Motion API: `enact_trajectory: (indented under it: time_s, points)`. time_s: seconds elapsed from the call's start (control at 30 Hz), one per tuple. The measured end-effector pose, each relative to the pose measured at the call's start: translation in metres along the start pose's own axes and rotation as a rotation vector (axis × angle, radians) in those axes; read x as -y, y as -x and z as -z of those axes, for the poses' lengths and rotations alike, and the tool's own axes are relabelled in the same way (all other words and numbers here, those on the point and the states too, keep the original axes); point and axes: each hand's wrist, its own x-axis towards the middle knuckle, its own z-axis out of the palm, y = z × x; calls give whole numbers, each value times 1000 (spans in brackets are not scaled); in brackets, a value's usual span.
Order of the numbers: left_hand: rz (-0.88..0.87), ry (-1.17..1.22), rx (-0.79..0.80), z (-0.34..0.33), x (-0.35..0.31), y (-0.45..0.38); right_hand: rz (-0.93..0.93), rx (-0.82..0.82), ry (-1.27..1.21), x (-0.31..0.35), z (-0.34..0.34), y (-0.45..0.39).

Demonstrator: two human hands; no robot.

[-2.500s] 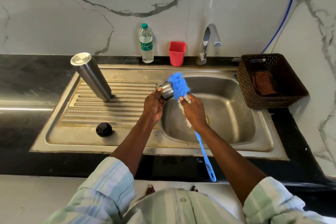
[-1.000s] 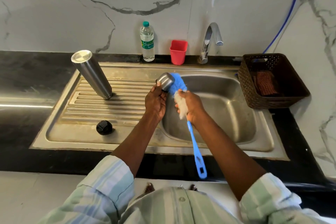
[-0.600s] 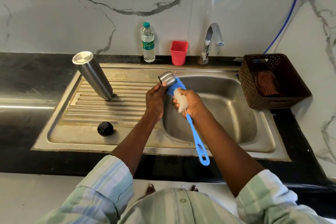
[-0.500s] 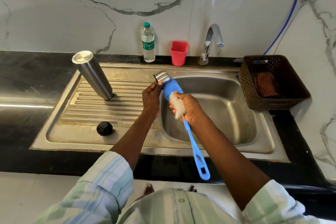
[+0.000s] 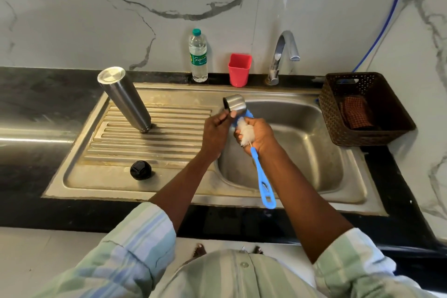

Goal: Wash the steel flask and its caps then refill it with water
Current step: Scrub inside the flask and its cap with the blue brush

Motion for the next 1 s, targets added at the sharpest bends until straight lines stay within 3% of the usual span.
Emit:
enact_trajectory:
  time_s: [0.07, 0.17, 0.27, 0.33, 0.43, 0.53, 0.67, 0.83, 1.0]
  points:
    - [-14, -11, 3, -3, 2, 2, 18, -43, 16, 4, 0, -3]
    - [50, 58, -131, 8, 1, -10, 76, -15, 85, -5, -2, 10]
    - [92, 5, -102, 14, 1, -14, 301, -86, 265, -10, 2, 12]
    - [95, -88, -44, 10, 2, -8, 510, -152, 563, -4, 5, 4]
    - [148, -70, -82, 12, 6, -6, 748, -123, 1144, -8, 11, -1]
    - [192, -55, -46, 20, 6, -11, 900, -93, 1473, -32, 25, 4]
    - [127, -141, 40, 21, 7, -5, 778, -227, 1348, -11, 38, -15]
    - [185, -43, 38, 29, 10, -9, 812, -92, 1432, -23, 34, -8]
    - [211, 170, 53, 35, 4, -3, 479, -55, 892, 3, 41, -10]
